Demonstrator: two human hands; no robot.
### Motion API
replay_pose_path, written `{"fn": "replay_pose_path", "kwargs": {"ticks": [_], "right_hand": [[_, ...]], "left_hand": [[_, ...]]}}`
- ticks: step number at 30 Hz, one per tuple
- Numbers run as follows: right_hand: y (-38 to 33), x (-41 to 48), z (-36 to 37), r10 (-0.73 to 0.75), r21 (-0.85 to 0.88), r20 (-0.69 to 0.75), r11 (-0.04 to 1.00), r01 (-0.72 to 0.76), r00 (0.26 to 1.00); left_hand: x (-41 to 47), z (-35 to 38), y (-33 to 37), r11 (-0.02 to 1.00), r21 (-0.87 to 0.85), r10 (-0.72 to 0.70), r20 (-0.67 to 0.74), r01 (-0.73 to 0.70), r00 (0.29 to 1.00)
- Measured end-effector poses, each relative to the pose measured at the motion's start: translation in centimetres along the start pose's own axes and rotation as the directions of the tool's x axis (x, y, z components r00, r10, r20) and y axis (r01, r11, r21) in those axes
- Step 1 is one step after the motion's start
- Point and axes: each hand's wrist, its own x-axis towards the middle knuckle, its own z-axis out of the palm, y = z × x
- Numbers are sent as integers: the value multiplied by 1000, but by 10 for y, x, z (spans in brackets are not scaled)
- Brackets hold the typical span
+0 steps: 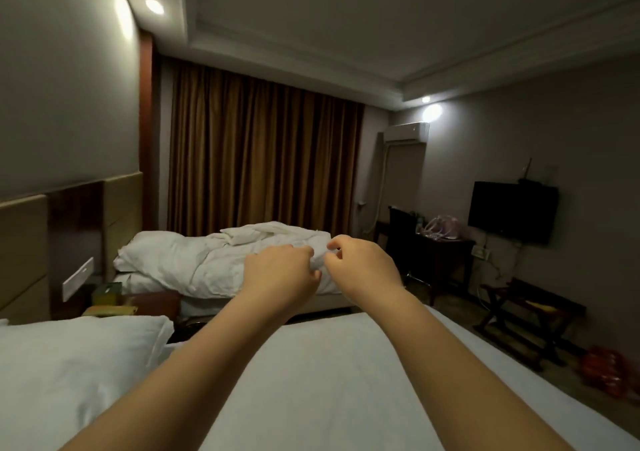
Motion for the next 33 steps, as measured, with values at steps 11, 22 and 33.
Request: {"fn": "replay_pose_path", "kwargs": {"ticks": [11, 22, 33], "right_hand": [[152, -86, -17, 77, 126, 18, 989, -79, 997], [348, -120, -7, 237, 47, 79, 969, -241, 968], [598, -34, -77, 376, -105, 31, 922, -371, 926]], "left_hand": [[-64, 61, 145, 962, -272, -20, -20, 14, 1000], [-52, 167, 293, 908, -416, -11, 75, 41, 997], [98, 259, 541, 838, -544, 135, 141, -37, 981]]}}
